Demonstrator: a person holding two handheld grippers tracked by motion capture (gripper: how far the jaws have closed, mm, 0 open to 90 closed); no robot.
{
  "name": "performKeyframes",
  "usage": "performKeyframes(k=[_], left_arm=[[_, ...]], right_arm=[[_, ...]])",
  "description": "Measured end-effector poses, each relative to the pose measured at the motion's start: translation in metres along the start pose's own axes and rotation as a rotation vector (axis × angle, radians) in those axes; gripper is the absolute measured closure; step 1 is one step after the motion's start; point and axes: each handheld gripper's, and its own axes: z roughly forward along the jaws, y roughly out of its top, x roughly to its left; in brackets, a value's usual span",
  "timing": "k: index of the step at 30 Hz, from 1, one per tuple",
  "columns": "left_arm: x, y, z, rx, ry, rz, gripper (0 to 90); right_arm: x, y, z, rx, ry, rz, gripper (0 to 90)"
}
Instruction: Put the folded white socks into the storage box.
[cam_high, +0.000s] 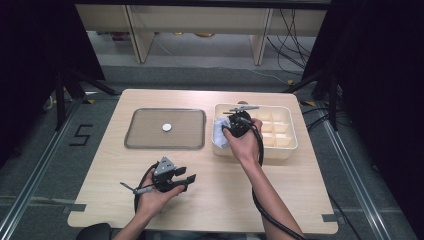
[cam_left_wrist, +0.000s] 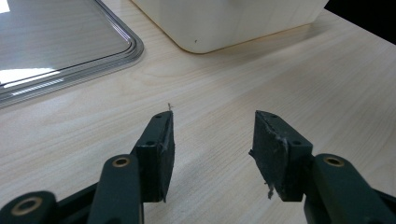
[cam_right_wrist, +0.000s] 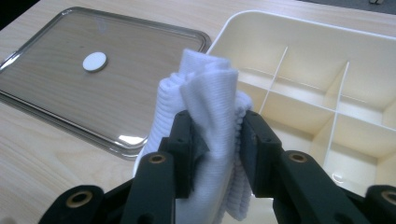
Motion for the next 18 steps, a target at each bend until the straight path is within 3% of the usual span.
performKeyframes(k=[12, 18], left_arm=[[-0.001, 0.0, 0.001, 0.004, 0.006, 0.01, 48.2], [-0.001, 0.0, 0.001, 0.004, 0.005, 0.008, 48.2]], right_arm=[[0.002, 0.001, 0.013, 0.048, -0.036, -0.005, 68.5], [0.003, -0.001, 0.022, 0.085, -0.068, -0.039, 68.5]])
